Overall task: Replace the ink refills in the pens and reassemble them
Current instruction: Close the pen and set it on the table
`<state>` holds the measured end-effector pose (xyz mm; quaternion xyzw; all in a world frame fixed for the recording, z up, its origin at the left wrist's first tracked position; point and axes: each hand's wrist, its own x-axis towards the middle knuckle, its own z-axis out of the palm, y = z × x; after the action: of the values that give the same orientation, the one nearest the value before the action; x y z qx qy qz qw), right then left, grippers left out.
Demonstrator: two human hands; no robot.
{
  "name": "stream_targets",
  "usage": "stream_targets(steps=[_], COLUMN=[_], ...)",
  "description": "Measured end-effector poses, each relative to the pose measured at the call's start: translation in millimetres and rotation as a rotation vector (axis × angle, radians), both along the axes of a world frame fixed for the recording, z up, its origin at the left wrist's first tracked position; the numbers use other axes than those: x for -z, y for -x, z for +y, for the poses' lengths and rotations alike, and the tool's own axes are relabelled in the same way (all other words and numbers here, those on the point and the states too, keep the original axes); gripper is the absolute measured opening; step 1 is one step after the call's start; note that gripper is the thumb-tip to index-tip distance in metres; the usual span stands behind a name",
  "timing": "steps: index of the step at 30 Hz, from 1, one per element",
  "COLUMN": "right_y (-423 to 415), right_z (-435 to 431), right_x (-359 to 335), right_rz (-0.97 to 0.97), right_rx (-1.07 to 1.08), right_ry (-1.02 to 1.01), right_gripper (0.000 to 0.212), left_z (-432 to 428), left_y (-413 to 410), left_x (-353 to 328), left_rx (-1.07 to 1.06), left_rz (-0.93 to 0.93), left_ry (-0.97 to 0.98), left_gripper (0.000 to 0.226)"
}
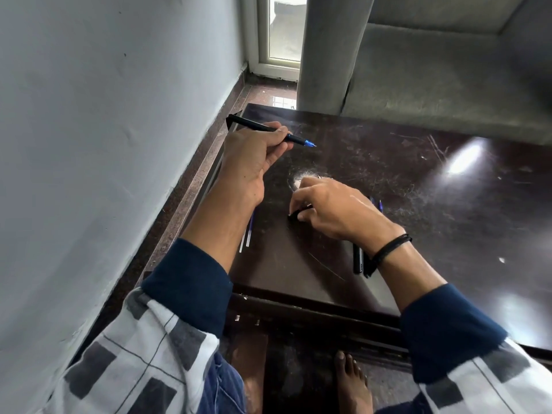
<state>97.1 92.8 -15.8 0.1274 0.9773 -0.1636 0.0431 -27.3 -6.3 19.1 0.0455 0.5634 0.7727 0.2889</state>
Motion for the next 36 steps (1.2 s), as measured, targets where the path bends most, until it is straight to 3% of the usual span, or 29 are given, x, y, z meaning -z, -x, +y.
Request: stream_targets(steps=[7,13,36], right_y=[-7,-7,-8], right_z=[41,39,34], right_x=[-6,-6,-14], right_rz=[0.299,0.328,0.339], right_rx=[0.521,0.477,0.453], right_ry=[0.325,0.413,0.385], right_gripper=[0.008,0.008,0.006], left_z=[0,3,4], left_y=[1,-4,-3], left_x=[2,2,4], left_rx=[0.040,0.080,0.095], left_rz=[0.028,0.084,0.113], left_ry=[0.024,0.052,0.081], left_gripper=[0.011,0.014,0.014])
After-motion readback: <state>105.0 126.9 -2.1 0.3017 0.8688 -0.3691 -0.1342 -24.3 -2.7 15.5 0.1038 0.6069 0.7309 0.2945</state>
